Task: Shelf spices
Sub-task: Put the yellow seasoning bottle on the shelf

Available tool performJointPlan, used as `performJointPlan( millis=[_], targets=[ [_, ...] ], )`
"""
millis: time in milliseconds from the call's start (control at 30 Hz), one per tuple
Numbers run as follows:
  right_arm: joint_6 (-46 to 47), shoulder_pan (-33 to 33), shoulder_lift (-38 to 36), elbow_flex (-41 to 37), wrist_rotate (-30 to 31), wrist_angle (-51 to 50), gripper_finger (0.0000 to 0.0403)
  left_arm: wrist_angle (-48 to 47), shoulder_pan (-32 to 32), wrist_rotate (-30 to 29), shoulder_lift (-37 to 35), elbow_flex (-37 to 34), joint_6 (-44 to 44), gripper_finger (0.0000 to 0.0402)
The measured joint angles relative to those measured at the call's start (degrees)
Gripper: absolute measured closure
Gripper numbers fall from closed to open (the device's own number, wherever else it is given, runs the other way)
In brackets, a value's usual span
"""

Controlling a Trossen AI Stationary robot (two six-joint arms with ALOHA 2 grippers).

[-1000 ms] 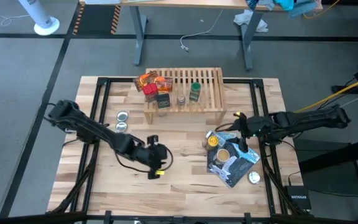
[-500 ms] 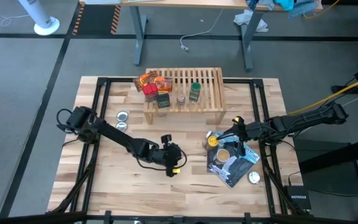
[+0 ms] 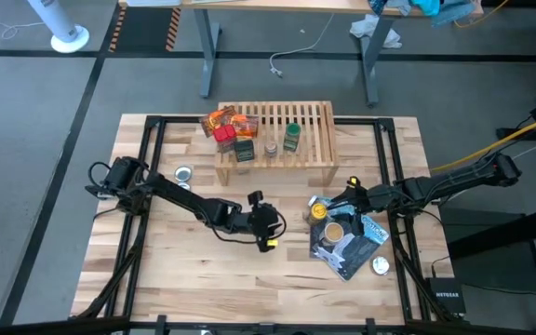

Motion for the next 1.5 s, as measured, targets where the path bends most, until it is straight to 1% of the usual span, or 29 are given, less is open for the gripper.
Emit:
performJointPlan(
  millis=[367, 467, 633, 800, 967, 1267, 1500],
  targets=[
    [0.0, 0.0, 0.0, -4.1, 0.0, 8.4, 0.0141, 4.1, -0.1, 0.6, 2.0, 0.0, -1.1, 0.0245],
    [0.0, 0.0, 0.0, -4.2, 0.4, 8.6, 0.0141, 5.1, -0.1, 0.6, 2.8, 0.0, -1.4, 0.0245],
    [-1.1, 0.0, 0.5, -4.2, 0.5, 10.9, 0.0141, 13.8, 0.0, 1.1, 5.9, 0.1, 0.6, 0.0245],
    [-1.3, 0.0, 1.4, -4.2, 0.4, 11.9, 0.0141, 19.4, 0.3, 1.3, 9.3, 0.0, 1.2, 0.0245],
    [-1.3, 0.0, 3.2, -4.3, 0.4, 13.6, 0.0141, 23.4, 0.8, 1.2, 11.1, 0.1, 1.8, 0.0245],
    [-1.5, 0.0, 9.6, -4.3, 0.4, 19.1, 0.0141, 30.0, 2.6, 1.2, 11.2, 0.2, 5.7, 0.0245],
    [-2.5, 0.0, 15.3, -4.3, 0.2, 25.6, 0.0141, 31.2, 3.1, 1.7, 11.1, 0.2, 5.8, 0.0245]
  ],
)
